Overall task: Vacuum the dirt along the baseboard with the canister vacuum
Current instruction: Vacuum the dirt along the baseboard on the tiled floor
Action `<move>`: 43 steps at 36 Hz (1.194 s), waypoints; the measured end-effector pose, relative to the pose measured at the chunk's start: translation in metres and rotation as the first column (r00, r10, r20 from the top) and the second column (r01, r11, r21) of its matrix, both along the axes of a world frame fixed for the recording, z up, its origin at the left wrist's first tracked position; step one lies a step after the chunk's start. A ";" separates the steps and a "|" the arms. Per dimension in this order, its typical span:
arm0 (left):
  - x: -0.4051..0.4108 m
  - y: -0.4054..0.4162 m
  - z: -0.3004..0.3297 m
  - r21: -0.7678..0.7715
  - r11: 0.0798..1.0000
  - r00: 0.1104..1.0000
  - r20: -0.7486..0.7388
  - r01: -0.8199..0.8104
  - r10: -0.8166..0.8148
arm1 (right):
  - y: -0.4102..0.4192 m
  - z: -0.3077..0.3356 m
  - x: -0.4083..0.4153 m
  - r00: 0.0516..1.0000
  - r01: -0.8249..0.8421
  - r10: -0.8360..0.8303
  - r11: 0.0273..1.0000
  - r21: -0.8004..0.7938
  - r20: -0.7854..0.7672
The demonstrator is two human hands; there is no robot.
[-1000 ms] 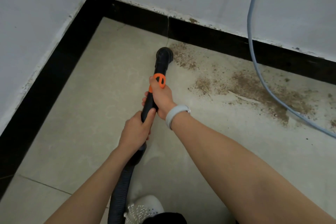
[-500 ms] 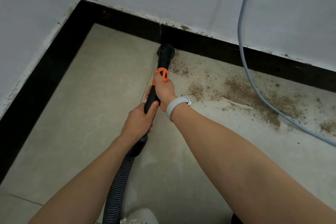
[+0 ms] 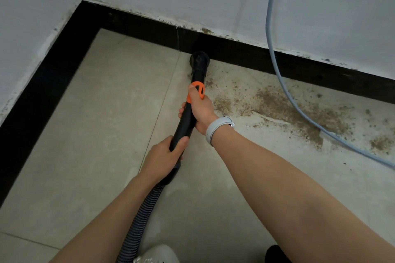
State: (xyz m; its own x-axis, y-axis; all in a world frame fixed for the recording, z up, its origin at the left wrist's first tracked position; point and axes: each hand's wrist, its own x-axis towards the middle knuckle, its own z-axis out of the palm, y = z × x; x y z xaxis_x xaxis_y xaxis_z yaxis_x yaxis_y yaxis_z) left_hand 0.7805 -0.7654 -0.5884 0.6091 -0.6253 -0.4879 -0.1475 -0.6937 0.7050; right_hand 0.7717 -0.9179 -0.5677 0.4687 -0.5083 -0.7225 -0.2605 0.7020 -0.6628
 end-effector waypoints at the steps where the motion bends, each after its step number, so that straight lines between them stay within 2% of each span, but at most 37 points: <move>1: -0.003 0.004 0.000 0.013 1.000 0.999 0.030 -0.011 0.010 | 0.000 0.000 -0.001 1.000 0.005 -0.005 1.000 -0.001 0.004; 5: -0.013 0.010 0.000 -0.006 0.997 0.992 0.100 -0.074 0.075 | 0.000 0.001 -0.005 0.999 0.040 -0.040 0.999 -0.006 0.009; 10: -0.015 0.004 -0.002 -0.035 0.997 0.997 0.036 -0.065 0.066 | -0.002 -0.001 -0.023 0.989 0.148 -0.148 0.989 -0.004 0.009; 15: -0.015 -0.002 -0.005 -0.050 0.996 0.997 -0.010 -0.071 0.070 | 0.004 -0.004 -0.034 0.966 0.242 -0.246 0.968 0.058 0.074; 19: -0.009 0.001 -0.006 -0.078 0.993 0.996 -0.018 -0.090 0.089 | 0.016 -0.004 -0.029 0.973 0.204 -0.210 0.977 0.069 0.094; 28: -0.010 0.032 -0.007 -0.208 0.958 0.980 -0.001 -0.196 0.200 | 0.024 0.007 -0.002 0.990 0.133 -0.135 0.989 0.063 0.033; 36: -0.015 0.060 -0.014 -0.100 0.980 0.984 -0.072 -0.169 0.163 | 0.023 0.008 -0.006 0.991 0.123 -0.126 0.990 0.062 0.047; 39: -0.027 0.069 -0.017 -0.070 0.976 0.970 -0.146 -0.208 0.196 | 0.021 0.006 -0.014 0.989 0.143 -0.144 0.989 0.046 0.023; 43: -0.036 0.066 -0.015 -0.028 0.980 0.975 -0.107 -0.196 0.192 | 0.019 0.009 -0.025 0.979 0.206 -0.206 0.978 0.041 0.000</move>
